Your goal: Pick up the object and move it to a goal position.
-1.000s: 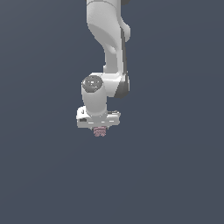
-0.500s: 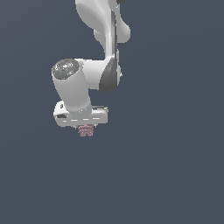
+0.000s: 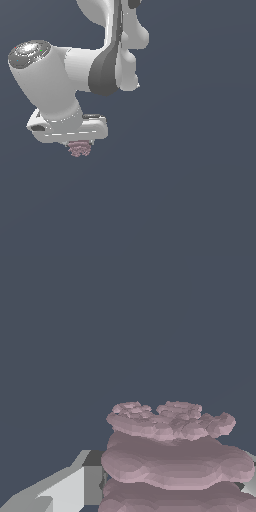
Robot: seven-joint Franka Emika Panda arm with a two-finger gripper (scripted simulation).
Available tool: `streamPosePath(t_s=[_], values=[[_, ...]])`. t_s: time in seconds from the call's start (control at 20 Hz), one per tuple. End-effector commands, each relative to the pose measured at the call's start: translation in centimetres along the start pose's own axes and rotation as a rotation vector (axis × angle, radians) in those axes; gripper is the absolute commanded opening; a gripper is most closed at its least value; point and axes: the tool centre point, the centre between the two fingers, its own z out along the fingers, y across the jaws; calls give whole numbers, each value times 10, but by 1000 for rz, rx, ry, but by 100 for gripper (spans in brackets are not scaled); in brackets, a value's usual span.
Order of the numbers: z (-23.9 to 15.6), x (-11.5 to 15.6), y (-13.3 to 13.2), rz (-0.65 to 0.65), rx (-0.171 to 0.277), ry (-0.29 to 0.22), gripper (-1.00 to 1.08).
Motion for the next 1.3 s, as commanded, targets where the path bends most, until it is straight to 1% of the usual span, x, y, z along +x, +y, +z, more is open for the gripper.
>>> streamPosePath(t_s=[0.0,0.6,1.25], values=[[-13,6,10,-1,0,-1,-100],[-60,29,46,-1,0,-1,-100],[-89,44,68,-1,0,-1,-100]])
